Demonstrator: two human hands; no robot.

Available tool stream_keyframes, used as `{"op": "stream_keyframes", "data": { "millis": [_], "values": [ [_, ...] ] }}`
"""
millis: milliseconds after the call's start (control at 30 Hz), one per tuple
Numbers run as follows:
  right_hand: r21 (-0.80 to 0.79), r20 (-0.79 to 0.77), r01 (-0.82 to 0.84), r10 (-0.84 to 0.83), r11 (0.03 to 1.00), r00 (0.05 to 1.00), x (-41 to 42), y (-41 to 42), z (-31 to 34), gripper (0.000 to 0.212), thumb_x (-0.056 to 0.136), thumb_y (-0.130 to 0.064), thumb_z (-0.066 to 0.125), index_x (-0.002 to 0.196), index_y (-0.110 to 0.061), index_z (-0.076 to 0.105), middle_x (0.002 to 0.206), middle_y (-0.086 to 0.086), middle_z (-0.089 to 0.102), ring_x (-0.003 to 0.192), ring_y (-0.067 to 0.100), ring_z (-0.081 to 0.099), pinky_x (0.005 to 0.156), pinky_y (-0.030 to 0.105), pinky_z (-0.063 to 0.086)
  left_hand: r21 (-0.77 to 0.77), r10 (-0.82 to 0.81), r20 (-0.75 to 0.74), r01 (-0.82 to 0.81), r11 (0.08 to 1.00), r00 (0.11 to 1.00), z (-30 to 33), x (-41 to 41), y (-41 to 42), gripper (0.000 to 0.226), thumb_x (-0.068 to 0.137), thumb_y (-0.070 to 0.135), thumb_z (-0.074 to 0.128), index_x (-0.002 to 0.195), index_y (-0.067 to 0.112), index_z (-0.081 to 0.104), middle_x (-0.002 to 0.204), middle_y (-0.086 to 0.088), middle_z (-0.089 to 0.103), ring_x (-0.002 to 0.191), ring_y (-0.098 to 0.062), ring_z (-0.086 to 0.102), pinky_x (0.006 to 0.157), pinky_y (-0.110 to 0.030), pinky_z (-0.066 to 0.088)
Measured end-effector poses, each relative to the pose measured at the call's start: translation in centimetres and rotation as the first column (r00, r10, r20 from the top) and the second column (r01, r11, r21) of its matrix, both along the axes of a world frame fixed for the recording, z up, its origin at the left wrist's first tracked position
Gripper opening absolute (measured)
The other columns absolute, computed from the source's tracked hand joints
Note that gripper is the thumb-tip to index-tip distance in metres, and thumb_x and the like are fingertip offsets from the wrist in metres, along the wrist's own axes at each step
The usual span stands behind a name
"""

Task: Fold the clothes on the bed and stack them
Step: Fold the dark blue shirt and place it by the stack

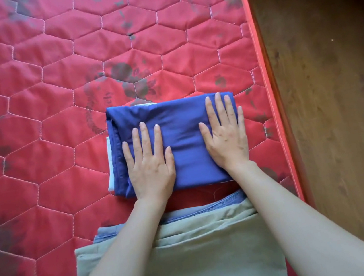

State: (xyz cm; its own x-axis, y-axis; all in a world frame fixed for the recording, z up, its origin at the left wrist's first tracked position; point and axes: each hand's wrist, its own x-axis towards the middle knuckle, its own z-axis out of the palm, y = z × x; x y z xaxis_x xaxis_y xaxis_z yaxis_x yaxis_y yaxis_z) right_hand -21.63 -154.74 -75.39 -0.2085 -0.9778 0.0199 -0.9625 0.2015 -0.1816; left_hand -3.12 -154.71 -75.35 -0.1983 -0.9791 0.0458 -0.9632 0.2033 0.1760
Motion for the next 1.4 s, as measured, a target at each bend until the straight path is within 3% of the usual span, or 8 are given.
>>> {"op": "stream_keyframes", "data": {
  "millis": [167,267,367,567,733,900,1133,1400],
  "values": [
    [-0.121,-0.107,-0.044,0.031,0.992,0.994,1.9,-0.2,1.4,0.059,0.097,-0.04,0.036,0.151,-0.018,0.03,0.158,0.013,0.022,0.147,0.03,0.016,0.117,0.058,0.006,-0.197,-0.24,0.029,0.241,0.95,0.97,1.8,-2.6,-2.8,0.052,0.098,0.03,0.037,0.147,0.013,0.04,0.154,-0.012,0.034,0.143,-0.032,0.03,0.116,-0.056,0.013],
    [-0.021,-0.161,-0.153,0.148,0.988,0.976,2.9,-0.2,0.8,0.057,0.098,-0.034,0.037,0.152,-0.018,0.026,0.16,0.006,0.018,0.149,0.025,0.011,0.118,0.058,0.006,-0.106,-0.313,0.074,0.32,0.942,0.947,1.6,-4.1,-4.0,0.051,0.098,0.031,0.035,0.146,0.016,0.041,0.153,-0.011,0.037,0.143,-0.032,0.031,0.115,-0.059,0.015],
    [0.023,-0.086,-0.08,0.082,0.996,0.993,2.3,-0.2,0.0,0.055,0.1,-0.043,0.032,0.152,-0.028,0.021,0.161,0.003,0.012,0.149,0.021,0.007,0.118,0.057,-0.001,0.074,-0.222,0.055,0.218,0.973,0.973,-0.2,-2.2,-4.4,0.056,0.1,0.042,0.027,0.152,0.021,0.028,0.158,-0.012,0.024,0.147,-0.03,0.02,0.118,-0.053,0.003],
    [0.08,0.134,0.141,-0.151,0.987,0.979,0.3,0.8,-0.8,0.07,0.092,-0.066,0.027,0.152,-0.039,0.003,0.162,-0.004,-0.007,0.149,0.024,-0.004,0.118,0.053,0.006,0.038,-0.003,0.01,0.003,0.999,1.0,-1.6,2.1,-4.1,0.056,0.098,0.041,0.024,0.151,0.024,0.029,0.16,-0.008,0.02,0.148,-0.025,0.015,0.117,-0.051,0.001],
    [0.112,0.272,0.102,-0.129,0.989,0.954,-0.4,0.4,-0.7,0.069,0.095,-0.06,0.033,0.151,-0.041,-0.002,0.161,-0.003,-0.018,0.149,0.023,-0.007,0.121,0.045,0.003,0.197,0.248,-0.142,-0.218,0.956,0.958,-1.5,2.1,-4.7,0.056,0.103,0.037,0.027,0.155,0.024,0.011,0.163,-0.011,-0.001,0.15,-0.028,0.003,0.119,-0.049,0.005],
    [0.154,0.449,0.135,-0.191,0.979,0.873,-1.0,0.9,0.1,0.068,0.095,-0.058,0.039,0.149,-0.047,0.001,0.16,0.011,-0.019,0.149,0.026,-0.01,0.121,0.042,0.007,0.32,0.329,-0.224,-0.25,0.914,0.917,-0.6,2.8,-4.5,0.061,0.102,0.045,0.028,0.155,0.029,0.002,0.161,-0.018,-0.004,0.149,-0.03,-0.001,0.119,-0.045,0.0],
    [0.123,0.346,0.203,-0.234,0.971,0.909,-0.9,3.3,0.7,0.069,0.09,-0.059,0.048,0.148,-0.05,0.012,0.152,0.018,0.024,0.132,0.034,0.031,0.107,0.039,0.029,0.241,0.244,-0.225,-0.189,0.952,0.943,0.3,5.8,-2.3,0.062,0.096,0.048,0.046,0.152,0.037,0.021,0.144,-0.016,0.037,0.127,-0.037,0.036,0.107,-0.045,0.03],
    [0.225,0.369,0.262,-0.331,0.938,0.868,-0.7,2.8,1.1,0.07,0.085,-0.069,0.046,0.144,-0.059,0.009,0.099,0.006,0.039,0.097,0.041,0.057,0.087,0.04,0.042,0.432,0.333,-0.298,-0.185,0.883,0.894,0.7,6.3,-4.0,0.067,0.089,0.066,0.043,0.146,0.057,0.01,0.112,-0.009,0.049,0.11,-0.035,0.054,0.092,-0.038,0.039]
  ]
}}
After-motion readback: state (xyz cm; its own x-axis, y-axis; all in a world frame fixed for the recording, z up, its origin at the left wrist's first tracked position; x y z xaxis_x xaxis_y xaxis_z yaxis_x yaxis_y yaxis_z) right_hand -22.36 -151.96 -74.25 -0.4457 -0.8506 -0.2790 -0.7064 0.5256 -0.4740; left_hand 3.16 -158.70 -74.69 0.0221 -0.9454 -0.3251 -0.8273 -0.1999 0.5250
